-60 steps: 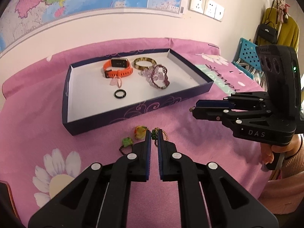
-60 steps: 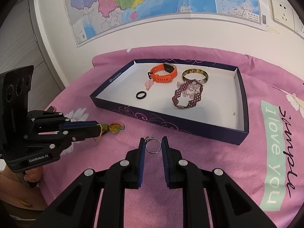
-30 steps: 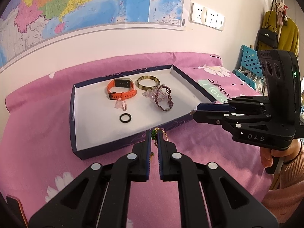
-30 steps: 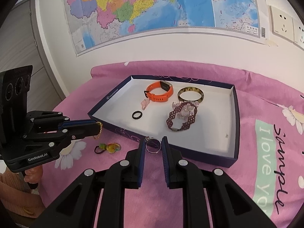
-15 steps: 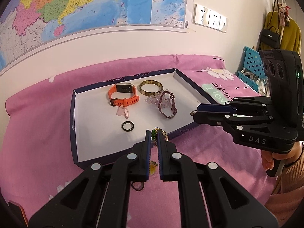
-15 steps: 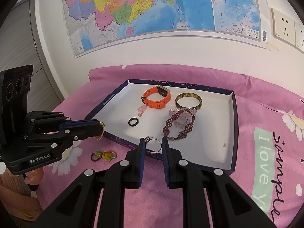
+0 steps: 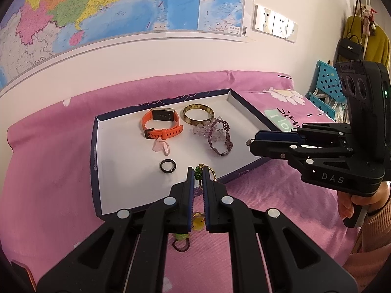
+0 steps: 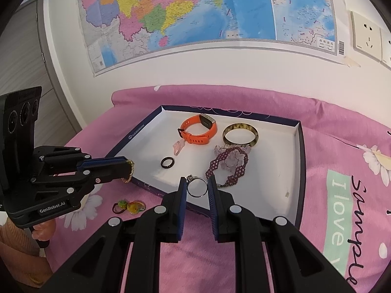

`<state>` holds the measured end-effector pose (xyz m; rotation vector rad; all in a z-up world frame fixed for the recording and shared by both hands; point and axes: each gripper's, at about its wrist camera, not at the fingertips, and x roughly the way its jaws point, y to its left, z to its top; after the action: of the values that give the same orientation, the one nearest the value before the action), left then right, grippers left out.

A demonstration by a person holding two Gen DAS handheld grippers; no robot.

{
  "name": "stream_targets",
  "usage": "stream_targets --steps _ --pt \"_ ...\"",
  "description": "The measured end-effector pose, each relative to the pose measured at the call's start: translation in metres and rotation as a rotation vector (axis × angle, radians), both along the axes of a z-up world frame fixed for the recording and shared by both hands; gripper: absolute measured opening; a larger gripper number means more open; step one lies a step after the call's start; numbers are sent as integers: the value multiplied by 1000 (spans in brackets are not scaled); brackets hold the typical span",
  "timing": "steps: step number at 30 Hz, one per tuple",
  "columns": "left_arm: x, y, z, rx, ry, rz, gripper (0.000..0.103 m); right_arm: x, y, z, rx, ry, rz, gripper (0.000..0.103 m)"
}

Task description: Organize jewelry

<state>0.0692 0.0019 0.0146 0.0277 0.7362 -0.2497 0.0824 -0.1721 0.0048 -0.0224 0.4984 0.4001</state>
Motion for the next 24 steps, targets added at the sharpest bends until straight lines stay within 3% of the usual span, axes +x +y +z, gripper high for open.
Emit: stream_targets --steps 24 --pt "13 4 -5 6 12 25 7 20 0 -3 -3 21 -16 16"
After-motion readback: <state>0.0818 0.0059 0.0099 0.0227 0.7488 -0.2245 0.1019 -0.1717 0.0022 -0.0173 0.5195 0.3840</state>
